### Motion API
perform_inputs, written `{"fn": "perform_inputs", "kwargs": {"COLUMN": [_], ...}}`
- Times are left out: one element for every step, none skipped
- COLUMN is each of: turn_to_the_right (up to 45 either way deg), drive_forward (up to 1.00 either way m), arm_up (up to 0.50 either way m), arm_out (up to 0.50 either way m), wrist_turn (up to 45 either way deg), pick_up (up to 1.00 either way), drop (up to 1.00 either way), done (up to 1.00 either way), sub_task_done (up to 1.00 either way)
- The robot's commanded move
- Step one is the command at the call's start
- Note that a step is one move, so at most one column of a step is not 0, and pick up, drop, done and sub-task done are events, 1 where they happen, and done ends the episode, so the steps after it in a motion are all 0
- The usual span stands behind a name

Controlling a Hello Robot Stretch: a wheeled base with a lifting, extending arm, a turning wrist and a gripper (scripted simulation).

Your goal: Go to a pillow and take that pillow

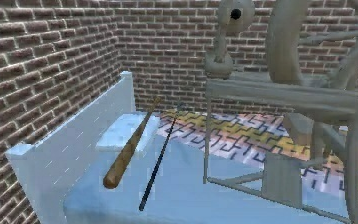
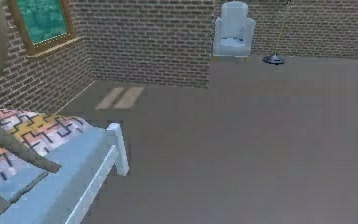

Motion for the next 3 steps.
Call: {"fn": "perform_inputs", "kwargs": {"turn_to_the_right": [0.0, -45.0, -45.0], "drive_forward": [0.35, 0.00, 0.00], "arm_up": [0.00, 0.00, 0.00], "arm_out": [0.00, 0.00, 0.00], "wrist_turn": [0.0, 0.0, 0.0], "pick_up": [0.00, 0.00, 0.00], "drop": [0.00, 0.00, 0.00], "done": [0.00, 0.00, 0.00], "sub_task_done": [0.00, 0.00, 0.00]}}
